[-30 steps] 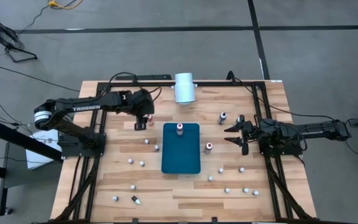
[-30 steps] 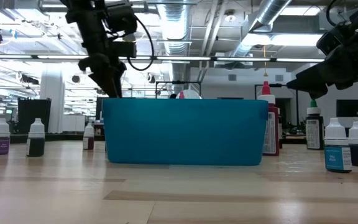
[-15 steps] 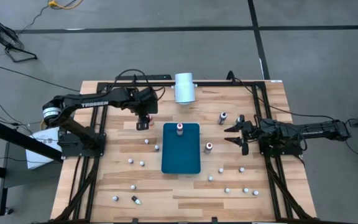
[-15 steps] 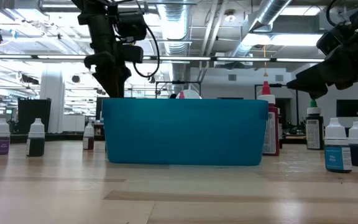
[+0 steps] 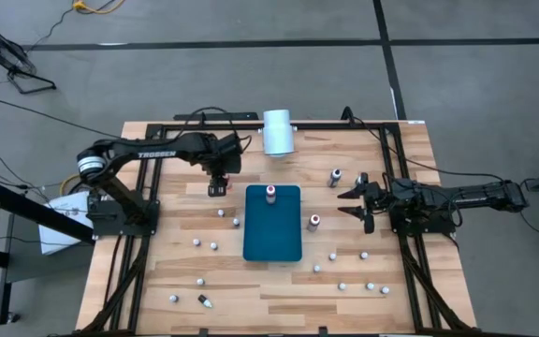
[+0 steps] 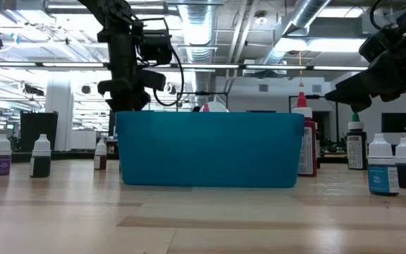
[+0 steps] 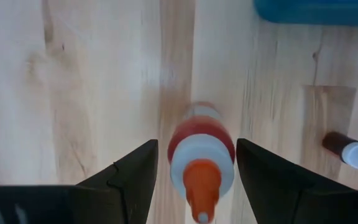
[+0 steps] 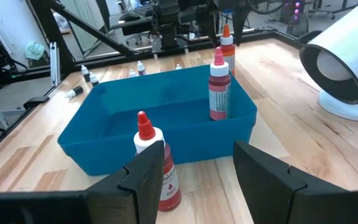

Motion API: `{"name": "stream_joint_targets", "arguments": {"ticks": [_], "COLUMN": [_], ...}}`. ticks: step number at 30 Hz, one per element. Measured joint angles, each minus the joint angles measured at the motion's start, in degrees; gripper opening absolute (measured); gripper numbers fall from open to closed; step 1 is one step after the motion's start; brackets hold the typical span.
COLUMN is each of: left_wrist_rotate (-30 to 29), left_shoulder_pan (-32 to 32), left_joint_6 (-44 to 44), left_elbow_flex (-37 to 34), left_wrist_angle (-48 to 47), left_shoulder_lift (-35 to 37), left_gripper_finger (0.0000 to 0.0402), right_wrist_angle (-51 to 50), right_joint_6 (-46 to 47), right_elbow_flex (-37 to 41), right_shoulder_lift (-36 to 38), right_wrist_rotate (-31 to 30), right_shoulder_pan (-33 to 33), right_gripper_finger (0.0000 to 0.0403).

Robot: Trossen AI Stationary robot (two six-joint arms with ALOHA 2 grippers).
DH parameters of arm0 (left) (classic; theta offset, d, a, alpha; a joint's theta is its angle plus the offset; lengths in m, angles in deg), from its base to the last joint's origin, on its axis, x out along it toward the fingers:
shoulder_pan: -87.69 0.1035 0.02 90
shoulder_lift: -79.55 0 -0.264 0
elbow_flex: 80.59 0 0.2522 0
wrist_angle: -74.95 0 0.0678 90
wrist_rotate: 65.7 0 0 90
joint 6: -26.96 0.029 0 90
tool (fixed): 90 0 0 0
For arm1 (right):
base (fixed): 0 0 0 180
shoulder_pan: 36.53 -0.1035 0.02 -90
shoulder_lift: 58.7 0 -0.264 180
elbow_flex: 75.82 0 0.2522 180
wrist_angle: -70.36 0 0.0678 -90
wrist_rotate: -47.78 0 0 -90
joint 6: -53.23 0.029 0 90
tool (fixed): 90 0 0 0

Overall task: Pick & Place food coloring
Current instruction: Put the large orange food coloring bottle into the blue bin

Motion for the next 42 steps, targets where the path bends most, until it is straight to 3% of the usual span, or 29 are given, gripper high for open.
{"name": "stream_joint_targets", "arguments": {"ticks": [12,21,33,37,42], "left_wrist_rotate": [-0.11,-0.23,0.31,0.45,0.32], "left_shoulder_pan": [-0.02,-0.09,-1.03,-1.55,-2.41], "left_joint_6": [-0.65,-0.77,-1.06,-1.74,-2.83], "left_elbow_flex": [0.00,0.00,0.39,2.66,6.86], "left_wrist_angle": [0.18,0.12,-0.88,-3.04,-7.34], "left_shoulder_lift": [-0.43,-0.43,-0.43,-0.43,-0.43], "left_gripper_finger": [0.0207,0.0131,0.0146,0.0130,0.0140], "right_wrist_angle": [0.00,0.00,0.02,0.00,0.01], "right_joint_6": [0.00,0.00,0.00,0.00,0.00], "right_elbow_flex": [0.00,0.00,0.00,0.00,0.00], "right_shoulder_lift": [-0.02,-0.02,0.00,-0.02,-0.02], "right_wrist_rotate": [0.00,0.00,0.00,0.00,0.00], "right_shoulder_pan": [-0.02,-0.01,0.00,-0.02,0.00], "right_gripper_finger": [0.0184,0.0184,0.0184,0.0184,0.0184]}}
